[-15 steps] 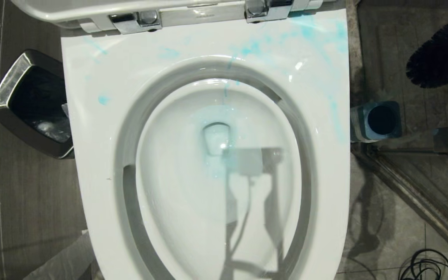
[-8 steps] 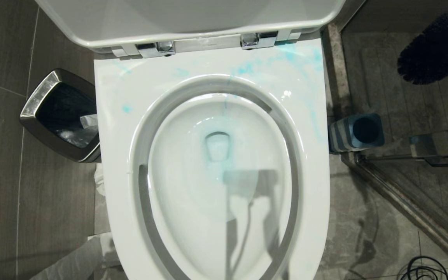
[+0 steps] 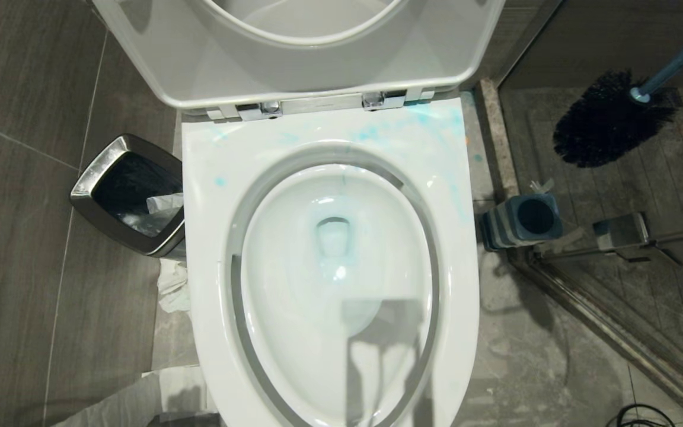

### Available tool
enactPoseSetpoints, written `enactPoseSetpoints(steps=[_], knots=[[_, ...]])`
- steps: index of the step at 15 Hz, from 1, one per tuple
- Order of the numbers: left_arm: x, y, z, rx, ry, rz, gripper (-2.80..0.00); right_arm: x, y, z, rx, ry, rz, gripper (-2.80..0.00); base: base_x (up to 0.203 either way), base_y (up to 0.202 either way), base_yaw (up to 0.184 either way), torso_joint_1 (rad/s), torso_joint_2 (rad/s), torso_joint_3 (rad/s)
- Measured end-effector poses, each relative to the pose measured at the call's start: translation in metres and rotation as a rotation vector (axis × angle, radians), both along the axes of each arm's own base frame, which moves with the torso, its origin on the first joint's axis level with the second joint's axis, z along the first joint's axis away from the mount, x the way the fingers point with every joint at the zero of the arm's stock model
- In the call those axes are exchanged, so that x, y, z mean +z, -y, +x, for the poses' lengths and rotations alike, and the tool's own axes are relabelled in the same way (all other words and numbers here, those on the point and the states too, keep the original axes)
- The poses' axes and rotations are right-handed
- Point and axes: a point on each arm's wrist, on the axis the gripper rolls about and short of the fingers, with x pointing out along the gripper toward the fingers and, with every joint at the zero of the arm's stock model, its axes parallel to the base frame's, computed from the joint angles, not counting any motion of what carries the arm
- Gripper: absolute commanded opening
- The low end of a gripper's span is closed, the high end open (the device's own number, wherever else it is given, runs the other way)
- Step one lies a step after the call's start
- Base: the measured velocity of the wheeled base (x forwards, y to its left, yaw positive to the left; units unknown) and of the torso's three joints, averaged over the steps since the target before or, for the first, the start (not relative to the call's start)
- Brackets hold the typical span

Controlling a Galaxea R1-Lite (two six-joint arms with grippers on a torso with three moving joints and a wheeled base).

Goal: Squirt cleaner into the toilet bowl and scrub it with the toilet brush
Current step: Scrub the toilet bowl

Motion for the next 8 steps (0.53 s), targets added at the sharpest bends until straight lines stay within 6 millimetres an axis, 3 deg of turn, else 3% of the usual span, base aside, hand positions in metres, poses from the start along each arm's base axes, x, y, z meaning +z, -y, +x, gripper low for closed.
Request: enactPoseSetpoints(steps=[8], knots=[[0.000,0.000,0.000,0.001,0.000,-0.001,-2.80,-0.013,-0.088,0.004,0.136,-0.078,0.013,-2.80,0.000,0.000,0.000,0.002,0.00,0.202]])
